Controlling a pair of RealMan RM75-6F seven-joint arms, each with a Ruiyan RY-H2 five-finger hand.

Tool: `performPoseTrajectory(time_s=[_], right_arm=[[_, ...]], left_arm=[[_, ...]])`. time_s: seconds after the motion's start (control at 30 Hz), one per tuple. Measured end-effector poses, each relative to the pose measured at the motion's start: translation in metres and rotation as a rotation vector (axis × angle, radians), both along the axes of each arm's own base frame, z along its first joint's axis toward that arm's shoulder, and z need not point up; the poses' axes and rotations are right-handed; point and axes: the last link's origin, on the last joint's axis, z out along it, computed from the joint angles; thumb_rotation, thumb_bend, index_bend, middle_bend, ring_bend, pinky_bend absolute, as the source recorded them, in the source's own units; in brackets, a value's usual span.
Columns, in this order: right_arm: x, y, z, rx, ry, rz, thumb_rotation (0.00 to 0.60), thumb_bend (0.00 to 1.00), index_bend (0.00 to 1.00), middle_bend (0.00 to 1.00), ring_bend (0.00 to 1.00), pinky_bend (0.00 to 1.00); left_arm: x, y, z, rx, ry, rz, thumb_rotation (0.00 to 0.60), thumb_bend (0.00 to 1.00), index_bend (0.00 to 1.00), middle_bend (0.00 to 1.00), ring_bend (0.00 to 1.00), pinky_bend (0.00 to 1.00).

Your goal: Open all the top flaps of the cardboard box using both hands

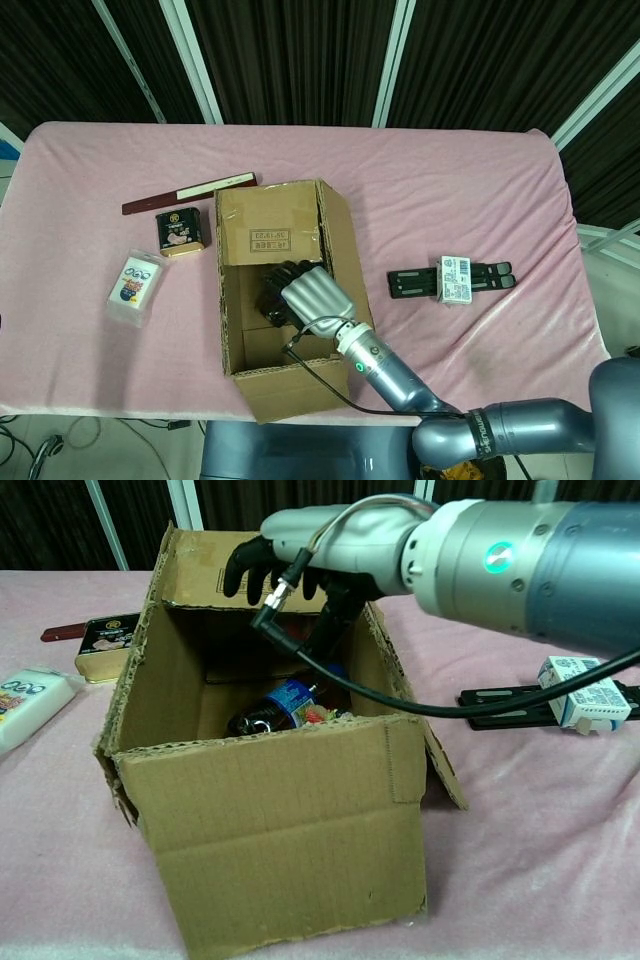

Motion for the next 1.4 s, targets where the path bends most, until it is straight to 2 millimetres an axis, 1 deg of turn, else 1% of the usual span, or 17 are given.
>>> performPoseTrajectory(time_s=[0.07, 0.2, 0.47, 0.57, 0.87, 1.03, 1.1, 1.23, 1.4], right_arm=[[0.002, -0.002, -0.007, 0.014, 0.008, -0.007, 0.600, 0.50, 0.20, 0.24, 0.20, 0.28], [0.000, -0.004, -0.018, 0.045, 0.024, -0.040, 0.600, 0.50, 0.20, 0.24, 0.20, 0.28], [-0.016, -0.011, -0.039, 0.093, 0.070, -0.129, 0.600, 0.50, 0.21, 0.24, 0.20, 0.28], [-0.019, -0.013, -0.046, 0.103, 0.075, -0.150, 0.600, 0.50, 0.21, 0.24, 0.20, 0.28], [-0.017, -0.029, -0.059, 0.094, 0.057, -0.179, 0.600, 0.50, 0.21, 0.24, 0.20, 0.28], [-0.012, -0.039, -0.063, 0.076, 0.044, -0.180, 0.600, 0.50, 0.21, 0.24, 0.20, 0.28], [-0.008, -0.042, -0.063, 0.068, 0.028, -0.176, 0.600, 0.50, 0.21, 0.24, 0.20, 0.28], [0.000, -0.046, -0.060, 0.050, -0.003, -0.165, 0.600, 0.50, 0.21, 0.24, 0.20, 0.28], [0.011, -0.058, -0.052, 0.015, -0.057, -0.171, 0.600, 0.50, 0.21, 0.24, 0.20, 0.28]], left_arm=[[0.000, 0.001, 0.000, -0.001, -0.006, 0.001, 0.600, 0.32, 0.05, 0.05, 0.02, 0.08], [-0.001, 0.002, 0.001, 0.004, -0.018, 0.003, 0.600, 0.32, 0.05, 0.05, 0.02, 0.08], [-0.002, 0.004, 0.002, 0.000, -0.036, 0.008, 0.600, 0.33, 0.05, 0.05, 0.02, 0.08], [-0.002, 0.004, 0.002, -0.002, -0.040, 0.007, 0.600, 0.33, 0.05, 0.05, 0.02, 0.08], [-0.002, 0.005, 0.002, -0.004, -0.067, 0.014, 0.600, 0.33, 0.05, 0.05, 0.02, 0.08], [-0.002, 0.006, 0.002, -0.005, -0.080, 0.015, 0.600, 0.33, 0.05, 0.05, 0.02, 0.08], [-0.002, 0.006, 0.002, -0.006, -0.083, 0.015, 0.600, 0.33, 0.05, 0.05, 0.02, 0.08], [-0.002, 0.006, 0.003, -0.008, -0.092, 0.017, 0.600, 0.33, 0.05, 0.05, 0.02, 0.08], [-0.002, 0.006, 0.002, -0.011, -0.102, 0.018, 0.600, 0.33, 0.05, 0.05, 0.02, 0.08]])
